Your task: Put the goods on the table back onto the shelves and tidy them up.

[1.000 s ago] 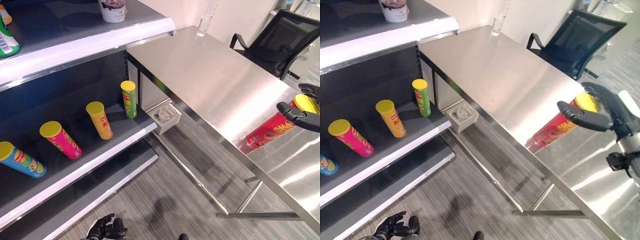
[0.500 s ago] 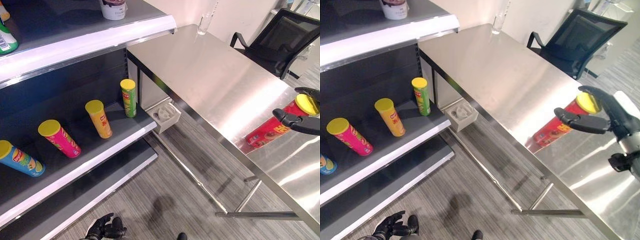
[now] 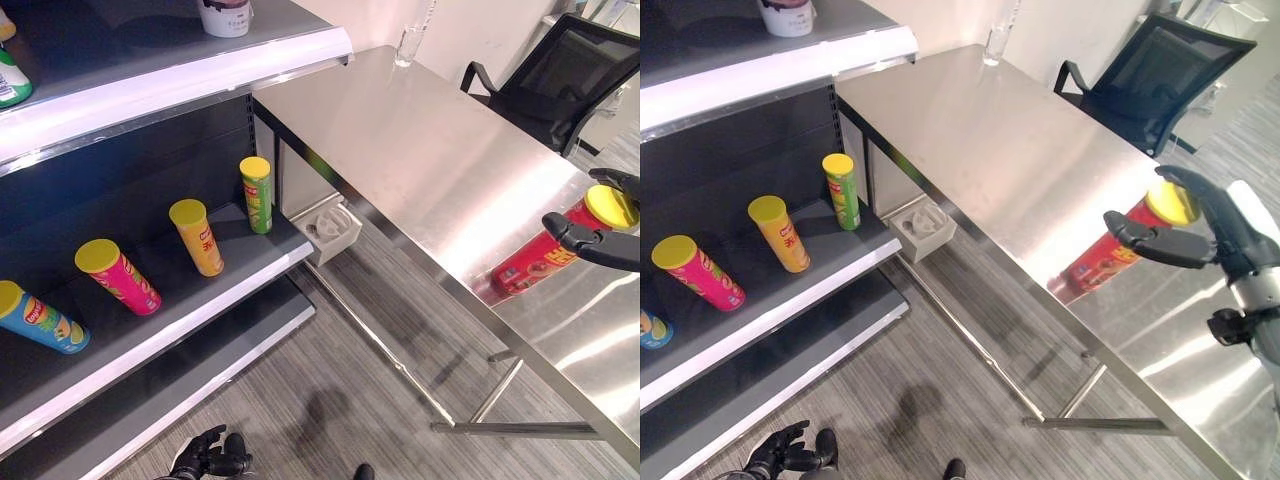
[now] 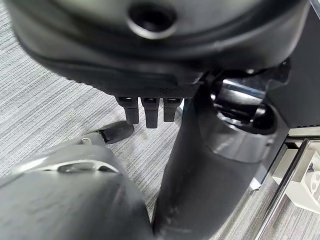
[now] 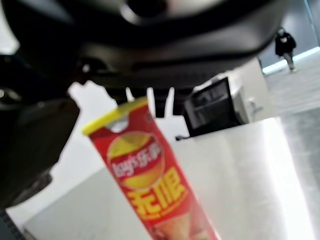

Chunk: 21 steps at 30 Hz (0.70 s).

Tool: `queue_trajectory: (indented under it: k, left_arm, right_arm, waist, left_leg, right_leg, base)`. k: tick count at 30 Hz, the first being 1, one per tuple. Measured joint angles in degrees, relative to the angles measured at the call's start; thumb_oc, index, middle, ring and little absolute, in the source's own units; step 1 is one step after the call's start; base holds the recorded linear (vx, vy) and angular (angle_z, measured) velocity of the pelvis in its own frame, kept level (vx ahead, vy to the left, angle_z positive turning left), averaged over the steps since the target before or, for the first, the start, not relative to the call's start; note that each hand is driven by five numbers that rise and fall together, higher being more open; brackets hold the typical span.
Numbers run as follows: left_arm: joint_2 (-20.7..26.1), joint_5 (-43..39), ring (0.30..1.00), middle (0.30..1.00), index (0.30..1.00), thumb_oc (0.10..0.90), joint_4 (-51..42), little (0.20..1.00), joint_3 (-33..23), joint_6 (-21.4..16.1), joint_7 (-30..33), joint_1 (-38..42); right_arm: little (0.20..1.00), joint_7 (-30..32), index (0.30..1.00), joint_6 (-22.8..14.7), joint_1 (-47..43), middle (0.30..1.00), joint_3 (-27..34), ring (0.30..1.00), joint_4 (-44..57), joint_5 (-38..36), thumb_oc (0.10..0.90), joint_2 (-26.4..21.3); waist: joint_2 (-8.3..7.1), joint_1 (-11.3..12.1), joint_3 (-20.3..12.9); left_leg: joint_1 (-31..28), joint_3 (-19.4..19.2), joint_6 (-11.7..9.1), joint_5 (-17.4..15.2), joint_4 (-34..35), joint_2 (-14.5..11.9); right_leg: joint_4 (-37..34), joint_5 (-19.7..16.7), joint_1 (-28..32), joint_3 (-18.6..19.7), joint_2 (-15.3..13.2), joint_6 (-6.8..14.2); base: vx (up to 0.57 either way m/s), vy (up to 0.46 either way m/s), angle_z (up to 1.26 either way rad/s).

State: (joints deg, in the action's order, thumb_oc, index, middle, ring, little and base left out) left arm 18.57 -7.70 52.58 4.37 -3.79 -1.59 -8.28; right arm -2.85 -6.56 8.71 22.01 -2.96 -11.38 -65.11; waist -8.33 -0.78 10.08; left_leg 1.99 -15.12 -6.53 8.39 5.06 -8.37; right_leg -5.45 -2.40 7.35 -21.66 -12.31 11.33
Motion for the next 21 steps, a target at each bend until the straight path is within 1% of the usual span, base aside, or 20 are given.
queue_trajectory:
  k: [15, 17, 18, 19, 21]
  left_arm:
    - [0.0, 1.0, 0.900, 0.900, 0.900, 0.800, -1.0, 0.900, 0.0, 0.2, 0.0, -0.1]
    - [0.0, 1.0, 0.900, 0.900, 0.900, 0.800, -1.0, 0.900, 0.0, 0.3, 0.0, -0.1]
    - [0.0, 1.0, 0.900, 0.900, 0.900, 0.800, -1.1, 0.900, 0.0, 0.3, 0.0, -0.1]
    - [0.0, 1.0, 0.900, 0.900, 0.900, 0.800, -1.1, 0.900, 0.0, 0.3, 0.0, -0.1]
    - [0.0, 1.0, 0.900, 0.900, 0.900, 0.800, -1.1, 0.900, 0.0, 0.3, 0.0, -0.1]
  right_arm:
    - [0.900, 0.7, 0.900, 1.3, 0.4, 0.900, 0.4, 0.900, -0.2, 1.4, 0.800, 1.8]
    - [0.804, 0.5, 0.804, 1.6, 0.5, 0.804, 0.6, 0.804, -0.3, 1.3, 0.736, 1.8]
    - [0.324, 0.5, 0.324, 1.6, 0.9, 0.324, 0.9, 0.324, -0.4, 1.3, 0.416, 1.7]
    - [0.300, 0.4, 0.300, 1.6, 1.1, 0.300, 1.0, 0.300, -0.6, 1.3, 0.400, 1.6]
    - [0.300, 0.4, 0.300, 1.7, 1.8, 0.300, 1.5, 0.300, -0.8, 1.3, 0.400, 0.7]
  waist:
    - [0.14, -0.1, 0.0]
    - [0.15, -0.1, 0.0]
    - [0.14, -0.1, 0.0]
    - [0.13, -0.1, 0.0]
    - [0.13, -0.1, 0.0]
  left_leg:
    - [-0.4, -0.1, 0.0, 0.0, 0.0, 0.0]
    - [-0.5, 0.0, 0.0, 0.0, 0.0, 0.0]
    - [-0.5, 0.0, 0.0, 0.0, 0.0, 0.0]
    - [-0.6, 0.0, 0.0, 0.0, 0.0, 0.0]
    - [-0.6, 0.0, 0.0, 0.0, 0.0, 0.0]
  right_leg:
    - [0.0, 0.0, 0.2, 0.1, 0.0, 0.0]
    - [0.0, 0.0, 0.3, 0.0, 0.0, 0.0]
    - [0.0, 0.0, 0.3, 0.0, 0.0, 0.0]
    - [0.0, 0.0, 0.3, 0.0, 0.0, 0.0]
    - [0.0, 0.0, 0.4, 0.0, 0.0, 0.0]
  base:
    - [0.00, 0.000, 0.00]
    - [0.00, 0.000, 0.00]
    - [0.00, 0.000, 0.00]
    - [0.00, 0.000, 0.00]
    - [0.00, 0.000, 0.00]
